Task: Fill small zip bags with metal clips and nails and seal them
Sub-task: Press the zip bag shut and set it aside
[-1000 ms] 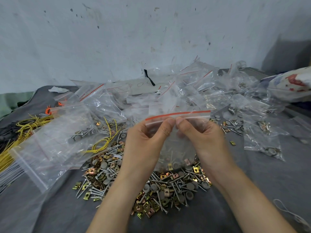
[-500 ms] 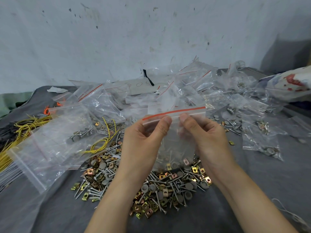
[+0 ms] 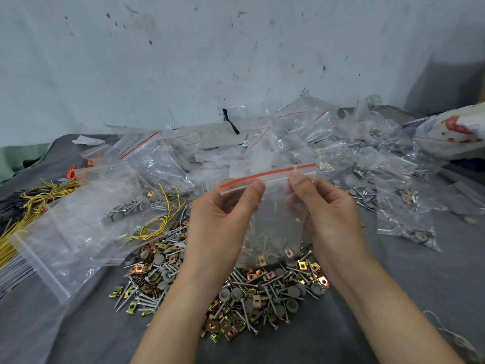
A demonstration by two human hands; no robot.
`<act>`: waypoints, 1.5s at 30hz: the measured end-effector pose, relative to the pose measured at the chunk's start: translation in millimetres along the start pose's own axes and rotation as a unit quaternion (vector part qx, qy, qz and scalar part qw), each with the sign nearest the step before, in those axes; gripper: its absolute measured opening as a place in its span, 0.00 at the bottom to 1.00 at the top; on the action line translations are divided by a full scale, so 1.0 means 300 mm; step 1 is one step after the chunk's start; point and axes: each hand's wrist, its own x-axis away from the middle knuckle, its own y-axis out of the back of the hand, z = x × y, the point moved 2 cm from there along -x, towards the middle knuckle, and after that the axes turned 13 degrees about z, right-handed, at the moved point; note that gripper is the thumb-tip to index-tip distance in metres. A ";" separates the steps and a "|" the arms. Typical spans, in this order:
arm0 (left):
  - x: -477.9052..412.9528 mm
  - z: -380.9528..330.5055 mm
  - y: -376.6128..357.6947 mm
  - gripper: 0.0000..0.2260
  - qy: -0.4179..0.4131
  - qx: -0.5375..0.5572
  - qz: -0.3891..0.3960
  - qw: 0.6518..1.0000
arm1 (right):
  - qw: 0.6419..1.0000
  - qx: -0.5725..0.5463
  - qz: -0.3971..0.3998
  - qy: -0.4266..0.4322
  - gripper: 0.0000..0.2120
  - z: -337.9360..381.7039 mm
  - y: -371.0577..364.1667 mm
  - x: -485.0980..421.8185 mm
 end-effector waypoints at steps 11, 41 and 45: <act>-0.001 0.001 0.006 0.04 0.002 0.015 -0.021 1.000 | 0.999 -0.039 -0.006 0.034 0.11 0.010 0.009 -0.006; -0.008 -0.147 -0.050 0.05 -0.053 -0.498 0.026 0.865 | 0.989 0.091 0.036 0.113 0.09 0.027 -0.050 0.001; -0.001 -0.135 -0.070 0.05 -0.057 -0.471 0.033 0.880 | 0.987 0.098 0.014 0.127 0.07 0.025 -0.040 0.002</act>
